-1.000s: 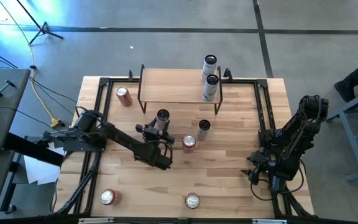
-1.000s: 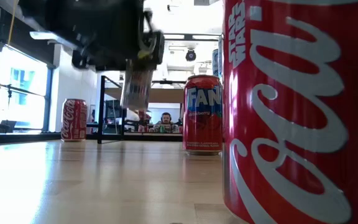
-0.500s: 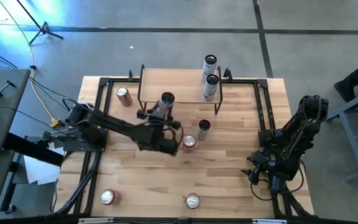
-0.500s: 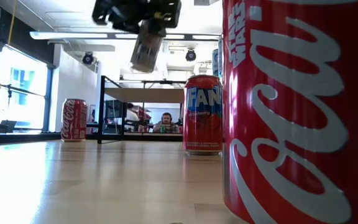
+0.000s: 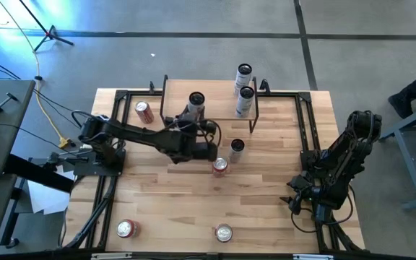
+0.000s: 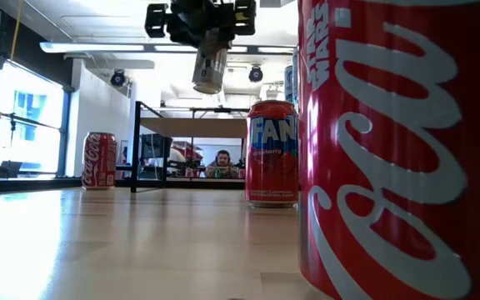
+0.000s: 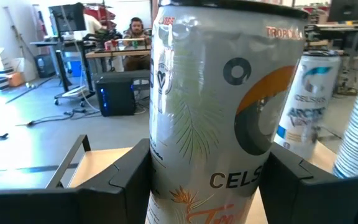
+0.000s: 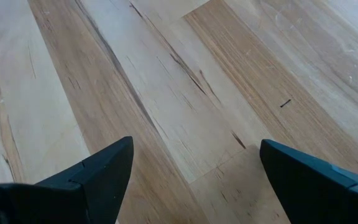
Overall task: Place canned beverage on shelf
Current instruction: Put the left white yellow soda can on the shelf
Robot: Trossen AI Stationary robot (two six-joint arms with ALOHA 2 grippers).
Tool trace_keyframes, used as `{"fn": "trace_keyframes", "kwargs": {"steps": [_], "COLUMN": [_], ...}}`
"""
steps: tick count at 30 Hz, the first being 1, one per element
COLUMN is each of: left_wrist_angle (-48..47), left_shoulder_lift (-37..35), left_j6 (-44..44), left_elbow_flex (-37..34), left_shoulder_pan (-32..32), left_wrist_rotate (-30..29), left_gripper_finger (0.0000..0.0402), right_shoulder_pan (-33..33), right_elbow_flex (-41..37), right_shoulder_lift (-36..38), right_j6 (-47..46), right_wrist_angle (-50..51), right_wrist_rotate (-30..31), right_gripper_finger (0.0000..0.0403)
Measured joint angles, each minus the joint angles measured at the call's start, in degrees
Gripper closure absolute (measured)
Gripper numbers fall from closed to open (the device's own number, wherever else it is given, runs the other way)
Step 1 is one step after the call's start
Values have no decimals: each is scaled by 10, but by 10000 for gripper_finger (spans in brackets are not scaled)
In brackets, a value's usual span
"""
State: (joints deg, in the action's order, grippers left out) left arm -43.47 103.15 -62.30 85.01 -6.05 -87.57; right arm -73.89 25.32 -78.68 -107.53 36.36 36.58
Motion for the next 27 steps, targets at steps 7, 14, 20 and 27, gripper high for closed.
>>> {"fn": "trace_keyframes", "kwargs": {"steps": [7,14,20,27], "left_wrist_angle": [73,204,366,629], "left_shoulder_lift": [4,5,6,6], "left_j6": [51,159,267,428], "left_elbow_flex": [-6,-39,-76,-141], "left_shoulder_pan": [33,66,96,124], "left_wrist_rotate": [7,52,109,205], "left_gripper_finger": [207,207,207,207], "right_shoulder_pan": [0,0,0,0], "right_elbow_flex": [0,0,0,0], "right_shoulder_lift": [0,0,0,0], "right_j6": [0,0,0,0], "right_wrist_angle": [0,0,0,0], "right_wrist_rotate": [0,0,0,0], "right_gripper_finger": [64,64,64,64]}}
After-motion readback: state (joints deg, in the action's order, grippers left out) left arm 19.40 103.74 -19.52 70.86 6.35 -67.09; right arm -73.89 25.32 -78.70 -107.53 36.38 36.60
